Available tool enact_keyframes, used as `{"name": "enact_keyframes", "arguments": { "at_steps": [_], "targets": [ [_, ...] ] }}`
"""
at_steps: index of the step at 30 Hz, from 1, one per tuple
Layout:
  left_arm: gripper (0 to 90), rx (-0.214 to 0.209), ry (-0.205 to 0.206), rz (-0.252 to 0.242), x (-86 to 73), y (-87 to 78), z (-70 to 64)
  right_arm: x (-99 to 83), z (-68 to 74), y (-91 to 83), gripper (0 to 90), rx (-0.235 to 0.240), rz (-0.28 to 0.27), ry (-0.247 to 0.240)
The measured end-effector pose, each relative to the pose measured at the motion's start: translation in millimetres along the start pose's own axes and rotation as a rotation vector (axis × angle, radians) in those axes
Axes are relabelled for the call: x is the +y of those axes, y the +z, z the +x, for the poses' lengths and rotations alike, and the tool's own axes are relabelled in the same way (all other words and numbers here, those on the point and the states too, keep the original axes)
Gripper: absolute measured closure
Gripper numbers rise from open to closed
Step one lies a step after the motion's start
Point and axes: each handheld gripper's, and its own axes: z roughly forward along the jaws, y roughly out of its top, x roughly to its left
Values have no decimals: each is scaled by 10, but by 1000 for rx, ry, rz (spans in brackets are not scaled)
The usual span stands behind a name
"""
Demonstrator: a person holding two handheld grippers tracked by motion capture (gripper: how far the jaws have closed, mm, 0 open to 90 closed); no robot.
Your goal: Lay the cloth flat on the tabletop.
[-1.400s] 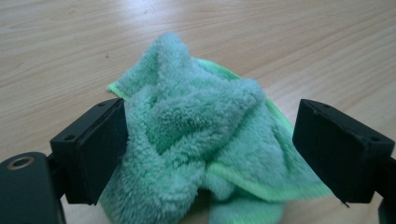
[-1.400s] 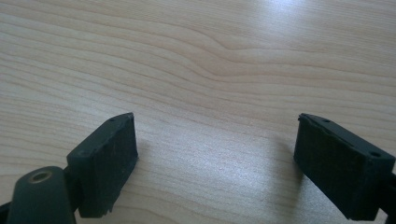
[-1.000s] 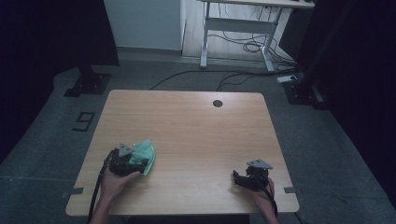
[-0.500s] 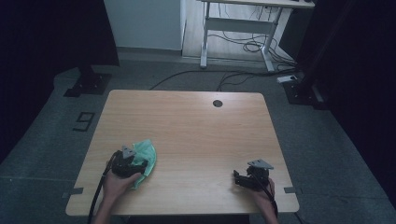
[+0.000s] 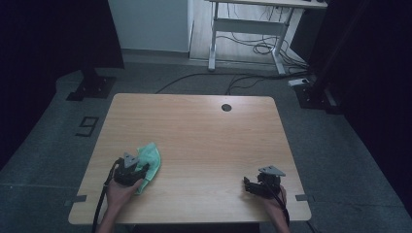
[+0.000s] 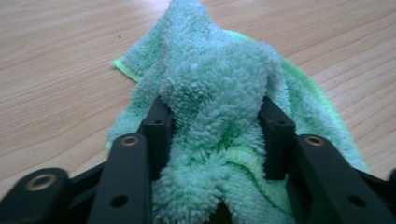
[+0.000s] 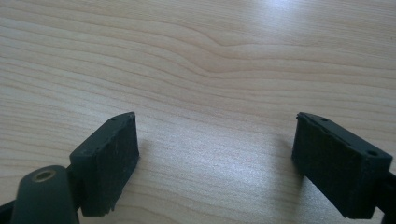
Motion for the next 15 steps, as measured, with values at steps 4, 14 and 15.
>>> {"name": "enact_keyframes", "arguments": {
  "at_steps": [4, 14, 15],
  "targets": [
    [607, 4, -6, -27, 14, -59, 15, -2, -14, -4, 152, -2, 0, 2],
    [610, -15, -25, -122, 90, -297, 37, -6, -53, -9, 156, -16, -1, 16],
    [611, -15, -25, -122, 90, -297, 37, -6, -53, -9, 156, -16, -1, 16]
  ]
}}
